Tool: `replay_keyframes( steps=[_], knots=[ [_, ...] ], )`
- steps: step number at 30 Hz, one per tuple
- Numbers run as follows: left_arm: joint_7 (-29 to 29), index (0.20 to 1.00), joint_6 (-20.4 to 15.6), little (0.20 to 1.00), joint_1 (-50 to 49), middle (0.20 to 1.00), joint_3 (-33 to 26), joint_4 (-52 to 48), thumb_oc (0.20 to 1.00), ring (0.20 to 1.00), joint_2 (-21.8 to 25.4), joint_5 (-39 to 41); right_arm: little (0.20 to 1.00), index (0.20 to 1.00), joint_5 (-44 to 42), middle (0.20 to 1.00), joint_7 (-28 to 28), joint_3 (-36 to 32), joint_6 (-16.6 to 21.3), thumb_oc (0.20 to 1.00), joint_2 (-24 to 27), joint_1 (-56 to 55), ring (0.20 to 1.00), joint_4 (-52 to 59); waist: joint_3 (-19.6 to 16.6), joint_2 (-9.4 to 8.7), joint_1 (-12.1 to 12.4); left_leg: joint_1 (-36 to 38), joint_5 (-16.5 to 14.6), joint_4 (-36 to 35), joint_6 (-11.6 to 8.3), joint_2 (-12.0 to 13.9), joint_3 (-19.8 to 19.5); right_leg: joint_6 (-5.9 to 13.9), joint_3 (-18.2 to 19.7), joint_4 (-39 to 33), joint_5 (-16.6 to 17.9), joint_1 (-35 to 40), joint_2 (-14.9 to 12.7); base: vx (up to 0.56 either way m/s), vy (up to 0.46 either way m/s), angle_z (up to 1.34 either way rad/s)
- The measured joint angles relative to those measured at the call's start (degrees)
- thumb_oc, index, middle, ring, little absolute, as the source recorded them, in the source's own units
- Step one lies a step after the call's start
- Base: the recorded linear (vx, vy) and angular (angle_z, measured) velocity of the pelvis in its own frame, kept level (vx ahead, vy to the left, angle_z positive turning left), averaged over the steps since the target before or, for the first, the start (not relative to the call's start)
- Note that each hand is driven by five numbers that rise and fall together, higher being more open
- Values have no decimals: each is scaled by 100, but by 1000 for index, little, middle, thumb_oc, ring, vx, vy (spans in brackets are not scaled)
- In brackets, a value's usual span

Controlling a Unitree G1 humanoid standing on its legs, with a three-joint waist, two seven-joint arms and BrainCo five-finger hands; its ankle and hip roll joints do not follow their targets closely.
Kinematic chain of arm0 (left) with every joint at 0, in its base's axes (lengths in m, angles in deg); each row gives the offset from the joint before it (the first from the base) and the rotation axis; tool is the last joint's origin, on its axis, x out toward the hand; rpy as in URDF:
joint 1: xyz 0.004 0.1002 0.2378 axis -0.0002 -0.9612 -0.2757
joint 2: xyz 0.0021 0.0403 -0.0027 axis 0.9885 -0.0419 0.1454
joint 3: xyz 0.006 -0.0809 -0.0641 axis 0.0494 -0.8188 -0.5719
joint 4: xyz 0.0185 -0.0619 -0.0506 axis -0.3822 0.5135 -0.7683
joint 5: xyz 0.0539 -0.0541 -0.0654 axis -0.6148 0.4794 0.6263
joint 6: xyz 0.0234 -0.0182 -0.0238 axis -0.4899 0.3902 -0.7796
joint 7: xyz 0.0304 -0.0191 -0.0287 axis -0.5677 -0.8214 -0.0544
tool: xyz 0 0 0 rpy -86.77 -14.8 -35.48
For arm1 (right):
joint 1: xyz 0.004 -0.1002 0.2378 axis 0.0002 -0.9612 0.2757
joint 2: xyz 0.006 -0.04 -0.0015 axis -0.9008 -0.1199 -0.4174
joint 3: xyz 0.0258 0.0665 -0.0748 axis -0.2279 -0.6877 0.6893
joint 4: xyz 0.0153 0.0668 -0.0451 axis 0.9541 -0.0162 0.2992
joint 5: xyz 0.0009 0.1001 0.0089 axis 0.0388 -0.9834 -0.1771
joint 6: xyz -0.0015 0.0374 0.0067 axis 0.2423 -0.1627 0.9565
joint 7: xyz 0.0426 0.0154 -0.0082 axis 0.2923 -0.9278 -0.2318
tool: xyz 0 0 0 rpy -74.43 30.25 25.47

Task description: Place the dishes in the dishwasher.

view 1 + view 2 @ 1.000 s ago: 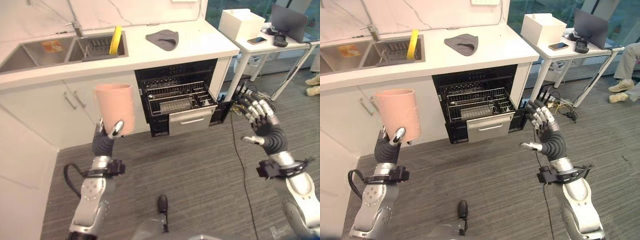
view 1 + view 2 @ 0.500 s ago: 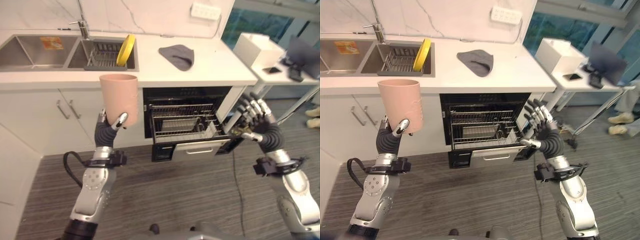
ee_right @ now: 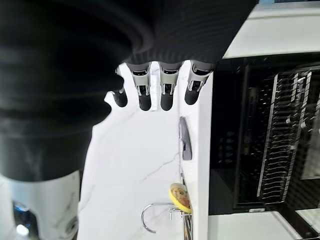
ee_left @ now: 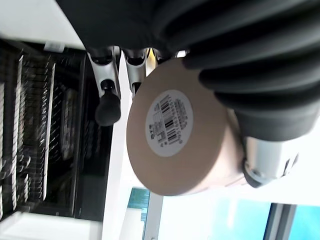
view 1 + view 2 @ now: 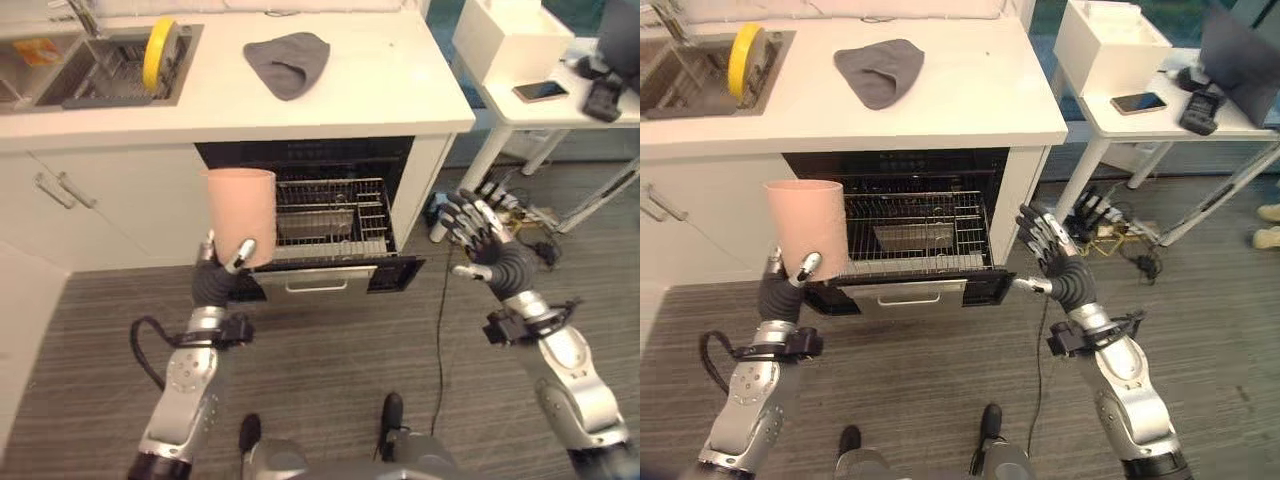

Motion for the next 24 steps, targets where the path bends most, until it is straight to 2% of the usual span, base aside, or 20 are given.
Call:
replay_keyframes(
  steps=[1, 2, 3, 4, 5, 6, 8, 9, 10, 12, 13, 14, 15, 16, 17, 18, 19, 21, 22, 24],
  knots=[
    [49, 200, -25, 200, 26, 200, 31, -25, 200, 200, -34, 105, 1000, 1000, 2, 1000, 20, -155, 25, 1000, 6, -132, 1000, -2, 13, -24, -83, -365, -291, 483, -117, -44, 181, 21, -275, -148, -17, 148, -6, 151, 107, 112],
    [76, 200, -86, 200, 25, 200, 12, -50, 200, 200, -35, 208, 1000, 1000, 17, 1000, 31, -183, 41, 1000, -24, -111, 1000, -1, -20, 36, -52, -460, -707, 248, -284, -195, 297, 124, -392, -157, -87, 186, 54, 152, 161, 51],
    [91, 200, -124, 200, 23, 200, -56, -49, 200, 200, -11, 232, 1000, 1000, 98, 1000, 40, -109, 43, 1000, -66, -14, 1000, 10, -71, 123, -28, -377, -830, -483, -293, -354, 325, 246, -412, -109, -159, 191, 144, 111, 176, 8],
    [131, 200, -160, 200, 45, 200, -109, -54, 200, 200, 4, 257, 1000, 1000, 218, 1000, 96, -68, 44, 1000, -114, 39, 1000, 30, -105, 213, -45, -183, -846, -1296, -323, -422, 295, 163, -473, -33, -126, 175, 284, 282, 507, -7],
    [242, 200, -164, 200, 165, 200, -99, -61, 200, 200, -8, 387, 1000, 1000, 304, 1000, 202, -71, 45, 1000, -126, -18, 1000, 39, -128, 180, -83, -40, -873, -1468, -360, -377, 230, 64, -530, -31, -192, 241, 394, 249, 452, 3],
    [317, 200, -164, 200, 237, 200, -95, -33, 200, 200, -62, 387, 1000, 1000, 339, 1000, 236, -126, 61, 1000, -129, -25, 1000, 31, -124, 163, -152, -16, -957, -1333, -418, -321, 162, 75, -526, -29, -207, 287, 434, 342, 576, 4],
    [476, 200, -167, 200, 298, 200, -52, -24, 200, 200, -103, 384, 1000, 1000, 346, 1000, 263, -245, 163, 1000, -119, -4, 1000, 40, -151, 129, -245, 252, -1060, -1249, -455, -333, -17, -61, -513, 92, -318, 375, 474, 245, 435, 2],
    [482, 200, -146, 200, 364, 200, -8, -30, 200, 200, -101, 383, 1000, 1000, 325, 1000, 259, -363, 140, 1000, -99, -48, 1000, 87, -160, 146, -246, 303, -1126, -1143, -518, -350, 6, -65, -531, 77, -333, 449, 500, 211, 448, 1],
    [527, 200, -82, 200, 528, 200, -7, -36, 200, 200, -83, 381, 1000, 1000, 269, 1000, 266, -541, 120, 1000, -67, -112, 1000, 285, -195, 161, -227, 369, -1190, -1077, -474, -451, -2, -100, -545, 93, -374, 483, 484, 187, 457, 5],
    [627, 200, -52, 200, 720, 200, -2, -40, 200, 200, -84, 366, 1000, 1000, 197, 1000, 262, -656, 161, 1000, -197, -243, 1000, 553, -232, 149, -252, 485, -1312, -1052, -284, -831, -17, 28, -564, 333, -464, 436, 313, 150, 378, 9],
    [642, 200, -18, 200, 746, 200, 26, -32, 200, 200, -103, 335, 1000, 1000, 200, 1000, 261, -585, 152, 1000, -312, -331, 1000, 623, -262, 91, -288, 579, -1585, -998, 54, -1162, 52, 172, -532, 804, -654, 303, 20, 151, 243, 18],
    [675, 200, 17, 200, 752, 200, 25, -21, 200, 200, -91, 316, 1000, 1000, 224, 1000, 232, -343, 134, 1000, -334, -451, 1000, 664, -304, 53, -323, 717, -1955, -1050, 58, -1340, 46, 308, -421, 1452, -948, 127, -291, 179, 159, 19],
    [670, 200, 57, 200, 717, 200, 22, -28, 200, 200, -36, 320, 1000, 1000, 223, 1000, 201, -125, 111, 1000, -420, -622, 1000, 684, -417, -99, -344, 780, -2058, -1089, 185, -1572, 58, 320, -130, 2063, -943, -158, -600, 184, 80, 30],
    [676, 200, 83, 200, 681, 200, 3, -38, 200, 200, 72, 322, 1000, 1000, 224, 1000, 186, -89, 111, 1000, -510, -758, 1000, 687, -452, -151, -333, 824, -2093, -1094, 289, -1646, 6, 314, 91, 2600, -838, -404, -758, 138, -37, 23],
    [665, 200, 87, 200, 499, 200, -49, -47, 200, 200, 144, 328, 1000, 1000, 233, 1000, 187, -35, 109, 1000, -491, -864, 1000, 680, -507, -120, -321, 914, -2090, -1128, 281, -1702, 0, 352, 213, 2694, -825, -564, -917, 71, -161, 16],
    [665, 200, 84, 200, 358, 200, -101, -61, 200, 200, 202, 325, 1000, 1000, 235, 1000, 192, 21, 111, 1000, -480, -894, 1000, 680, -603, -133, -320, 916, -2022, -1170, 247, -1701, 13, 491, 316, 2310, -747, -596, -914, 14, -236, 9],
    [649, 200, 86, 200, 337, 200, -153, -51, 200, 200, 342, 316, 1000, 1000, 222, 1000, 179, 57, 117, 1000, -467, -847, 1000, 662, -639, -190, -320, 871, -1999, -1174, 261, -1694, -1, 652, 336, 1589, -616, -582, -878, -24, -295, 9],
    [543, 200, 75, 200, 410, 200, -173, -47, 200, 200, 540, 109, 1000, 1000, 215, 1000, 124, 67, 149, 1000, -487, -439, 1000, 602, -657, -267, -315, 664, -1980, -1161, 281, -1708, -25, 786, 284, -33, 0, -613, -690, -44, -396, 19],
    [541, 200, 73, 200, 443, 200, -45, -47, 200, 200, 537, -55, 1000, 1000, 217, 1000, 122, 112, 242, 1000, -487, -171, 1000, 376, -653, -262, -307, 622, -1980, -1152, 281, -1773, -139, 780, 293, -156, 390, -641, -723, 16, -458, 45],
    [572, 200, 64, 200, 373, 200, 45, -134, 200, 200, 538, -94, 1000, 1000, 219, 1000, 129, 110, 232, 1000, -485, -117, 1000, 222, -652, -275, -227, 600, -1995, -1173, 269, -1779, -202, 773, 234, -182, 662, -522, -768, 129, -364, 34]
  ],
)
